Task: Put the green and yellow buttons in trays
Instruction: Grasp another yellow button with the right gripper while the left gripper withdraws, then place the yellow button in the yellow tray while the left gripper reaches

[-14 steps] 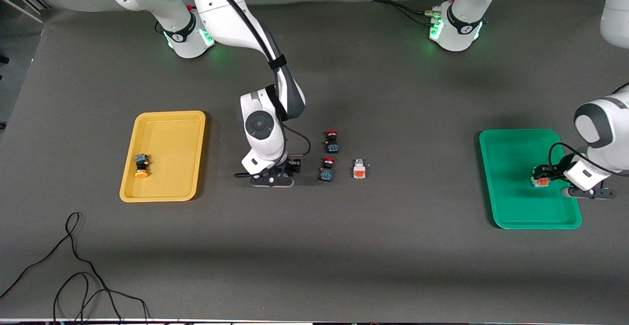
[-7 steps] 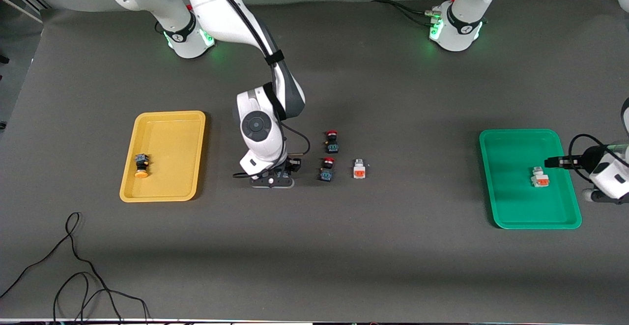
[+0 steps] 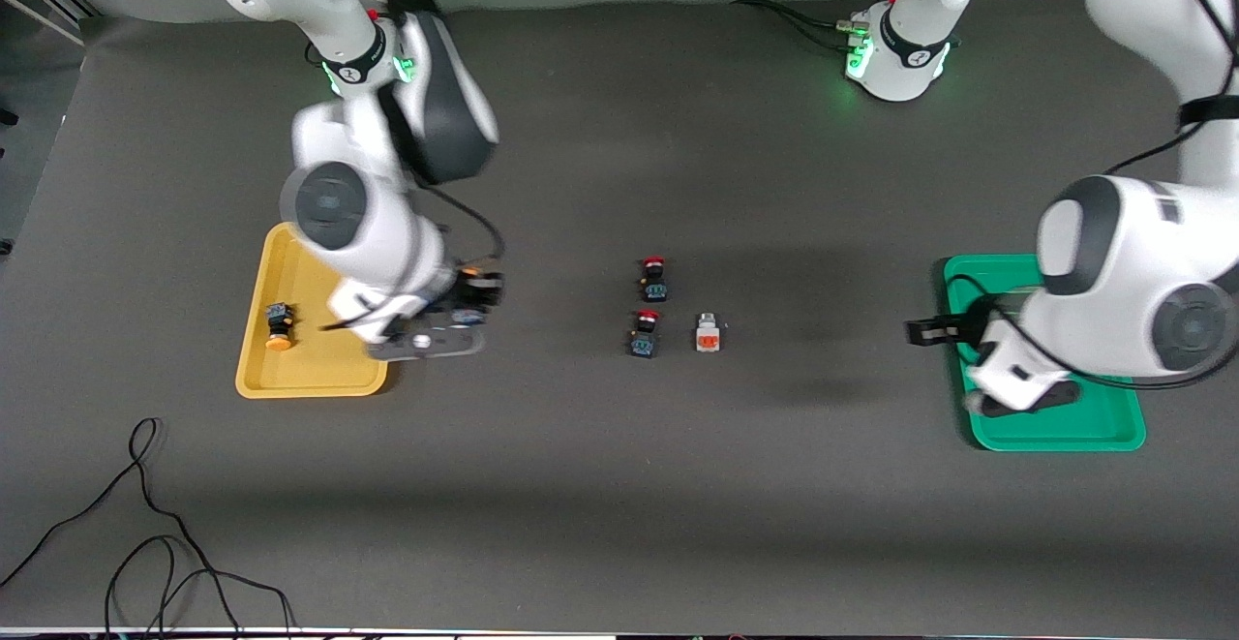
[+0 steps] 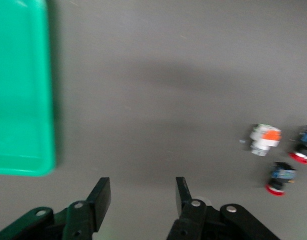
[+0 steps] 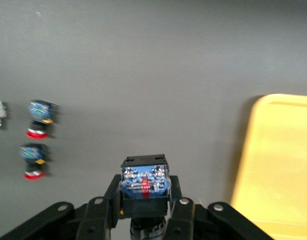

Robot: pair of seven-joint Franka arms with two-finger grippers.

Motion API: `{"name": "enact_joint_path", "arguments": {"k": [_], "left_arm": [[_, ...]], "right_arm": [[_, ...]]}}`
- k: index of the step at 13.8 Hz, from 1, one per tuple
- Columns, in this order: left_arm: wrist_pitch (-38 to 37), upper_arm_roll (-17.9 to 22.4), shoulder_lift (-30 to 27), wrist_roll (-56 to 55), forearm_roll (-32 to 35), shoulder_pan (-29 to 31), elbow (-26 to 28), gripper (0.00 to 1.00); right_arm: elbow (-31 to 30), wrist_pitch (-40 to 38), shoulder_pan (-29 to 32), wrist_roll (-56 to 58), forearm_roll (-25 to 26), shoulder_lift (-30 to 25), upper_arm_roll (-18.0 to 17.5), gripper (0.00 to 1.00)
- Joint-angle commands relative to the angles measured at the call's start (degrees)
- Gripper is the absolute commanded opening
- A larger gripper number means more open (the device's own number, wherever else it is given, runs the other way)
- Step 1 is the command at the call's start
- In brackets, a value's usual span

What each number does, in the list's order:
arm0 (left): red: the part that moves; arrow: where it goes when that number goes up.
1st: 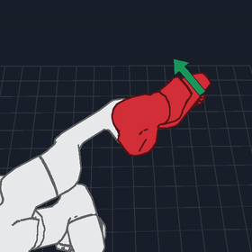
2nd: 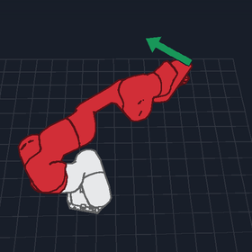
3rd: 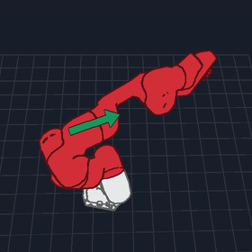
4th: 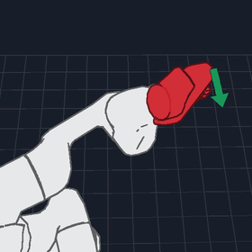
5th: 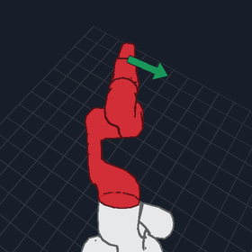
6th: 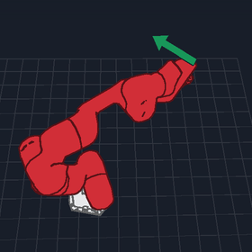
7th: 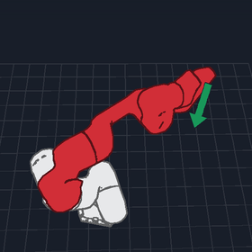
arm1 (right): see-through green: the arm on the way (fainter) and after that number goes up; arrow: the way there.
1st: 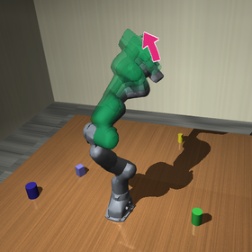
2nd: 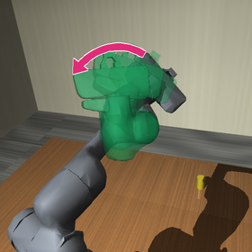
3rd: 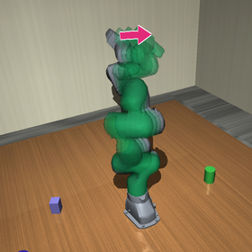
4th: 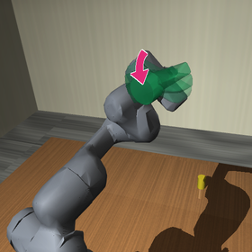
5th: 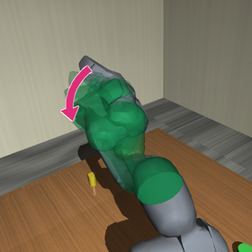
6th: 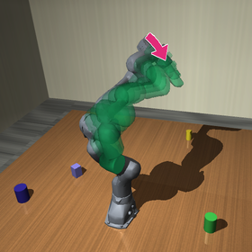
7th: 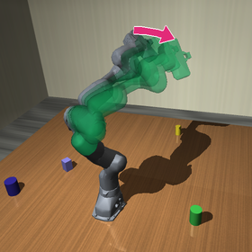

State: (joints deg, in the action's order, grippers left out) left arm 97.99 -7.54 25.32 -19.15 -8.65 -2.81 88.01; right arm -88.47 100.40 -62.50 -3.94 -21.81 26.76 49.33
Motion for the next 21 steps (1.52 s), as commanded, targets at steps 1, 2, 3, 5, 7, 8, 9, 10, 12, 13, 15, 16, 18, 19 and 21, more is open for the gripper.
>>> {"name": "enact_joint_path", "arguments": {"k": [1, 2, 3, 5, 7, 8, 9, 10, 12, 13, 15, 16, 18, 19, 21], "left_arm": [[2.2, 1.1, 1.5, -8.7, -2.2, -5.4, -2.0, 0.63], [3.9, 1.2, 2.2, -11.5, -2.2, -7.8, -1.9, 0.65], [5.4, 1.2, 3.0, -14.3, -2.1, -9.8, -1.9, 0.66], [9.0, 1.2, 5.1, -17.7, -1.4, -13.5, -1.7, 0.71], [11.5, 1.2, 7.2, -17.9, -1.4, -15.9, -1.7, 0.77], [12.1, 1.2, 8.1, -17.9, -1.3, -16.5, -1.6, 0.8], [12.7, 1.2, 8.9, -17.8, -1.3, -17.3, -1.6, 0.83], [13.5, 1.2, 9.6, -17.6, -1.2, -18.5, -1.6, 0.86], [16.5, 1.2, 11.3, -17.7, -0.8, -20.8, -1.4, 0.97], [18.2, 1.2, 12.5, -17.7, -0.8, -21.7, -1.4, 0.97], [20.6, 1.2, 13.9, -17.7, -0.8, -22.5, -1.3, 0.97], [21.9, 1.2, 14.6, -17.6, -0.8, -23.2, -1.3, 0.97], [24.3, 1.3, 15.7, -17.4, 1.9, -23.7, -0.6, 0.97], [25.0, 1.3, 16.2, -17.0, 3.8, -24.4, -0.2, 0.97], [25.4, 1.2, 17.0, -16.7, 6.9, -24.9, 0.0, 0.96]], "right_arm": [[-9.0, -0.3, -0.8, 14.8, 2.7, -6.7, 8.0, 0.13], [-10.7, -0.2, -0.7, 19.9, 2.7, -7.2, 11.5, 0.13], [-12.8, 0.3, -0.8, 24.4, 2.7, -7.1, 14.4, 0.12], [-17.1, 3.6, 0.0, 27.4, 2.7, -6.8, 16.2, 0.11], [-24.6, 12.8, 0.2, 27.6, 1.8, -6.6, 16.1, 0.11], [-28.6, 18.0, 0.2, 27.8, 0.4, -6.0, 15.4, 0.11], [-31.4, 21.9, 0.2, 28.5, -2.2, -4.7, 15.1, 0.11], [-33.0, 24.8, 0.2, 29.6, -6.3, -2.4, 13.7, 0.11], [-33.0, 26.2, 1.1, 33.1, -14.2, 4.4, 11.6, 0.11], [-33.0, 26.3, 1.3, 35.7, -17.9, 6.4, 11.1, 0.11], [-32.7, 26.3, 2.8, 40.2, -22.5, 10.2, 10.0, 0.11], [-32.7, 26.3, 3.4, 41.2, -23.2, 11.0, 9.6, 0.11], [-32.3, 26.3, 4.1, 41.5, -23.3, 11.3, 9.6, 0.13], [-32.2, 26.2, 4.1, 41.0, -23.3, 11.4, 9.6, 0.37], [-32.1, 25.7, 4.1, 40.6, -23.3, 11.4, 9.6, 0.82]]}}
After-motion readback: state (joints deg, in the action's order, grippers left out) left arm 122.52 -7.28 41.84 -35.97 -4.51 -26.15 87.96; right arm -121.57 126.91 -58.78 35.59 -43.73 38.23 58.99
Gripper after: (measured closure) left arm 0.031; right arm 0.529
